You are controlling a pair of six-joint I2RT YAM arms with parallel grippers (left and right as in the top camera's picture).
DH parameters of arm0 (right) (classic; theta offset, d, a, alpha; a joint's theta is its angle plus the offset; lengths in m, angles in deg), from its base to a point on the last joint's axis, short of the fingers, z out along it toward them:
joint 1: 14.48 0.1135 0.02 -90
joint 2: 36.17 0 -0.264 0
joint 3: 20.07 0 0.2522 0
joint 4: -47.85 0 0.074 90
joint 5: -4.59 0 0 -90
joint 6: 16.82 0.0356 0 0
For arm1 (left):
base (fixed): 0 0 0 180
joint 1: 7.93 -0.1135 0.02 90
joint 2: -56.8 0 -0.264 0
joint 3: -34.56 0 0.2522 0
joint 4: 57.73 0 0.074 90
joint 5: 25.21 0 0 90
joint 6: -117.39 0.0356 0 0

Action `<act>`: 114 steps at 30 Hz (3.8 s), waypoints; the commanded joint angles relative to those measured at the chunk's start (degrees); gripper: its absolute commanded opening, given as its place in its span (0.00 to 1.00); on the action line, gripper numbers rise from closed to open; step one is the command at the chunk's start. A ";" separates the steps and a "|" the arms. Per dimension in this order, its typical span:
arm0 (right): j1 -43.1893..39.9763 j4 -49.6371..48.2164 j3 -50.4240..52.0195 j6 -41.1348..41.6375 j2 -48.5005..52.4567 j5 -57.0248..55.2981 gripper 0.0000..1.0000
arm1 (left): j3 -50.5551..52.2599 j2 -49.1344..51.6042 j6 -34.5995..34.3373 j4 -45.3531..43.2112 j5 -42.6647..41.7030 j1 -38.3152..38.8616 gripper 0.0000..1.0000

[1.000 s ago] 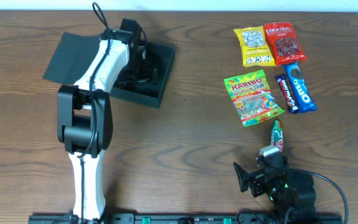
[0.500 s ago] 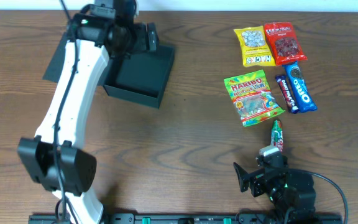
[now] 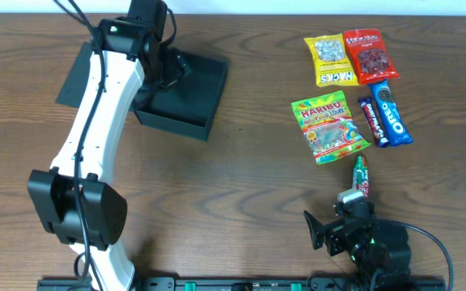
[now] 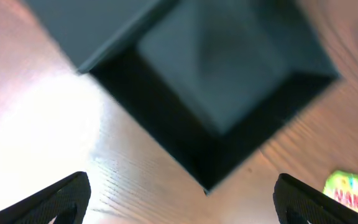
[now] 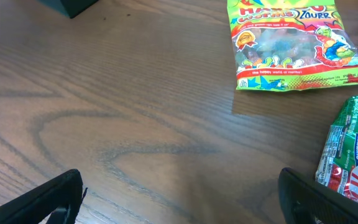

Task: Pack container

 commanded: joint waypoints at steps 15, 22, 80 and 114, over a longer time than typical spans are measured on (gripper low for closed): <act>0.44 0.07 0.28 -0.90 -0.31 -0.11 0.99 | 23.58 1.25 -20.13 -15.47 -0.28 1.14 0.82; 0.44 0.07 0.28 -0.90 -0.31 -0.11 0.99 | 28.35 1.88 -20.11 -21.57 -2.16 1.16 0.56; 0.44 0.07 0.28 -0.90 -0.31 -0.11 0.99 | 12.79 0.33 20.61 -6.05 5.16 11.85 0.95; 0.42 -28.57 0.28 40.04 -0.31 28.63 0.99 | 10.03 -29.64 20.81 6.75 -7.13 13.49 0.95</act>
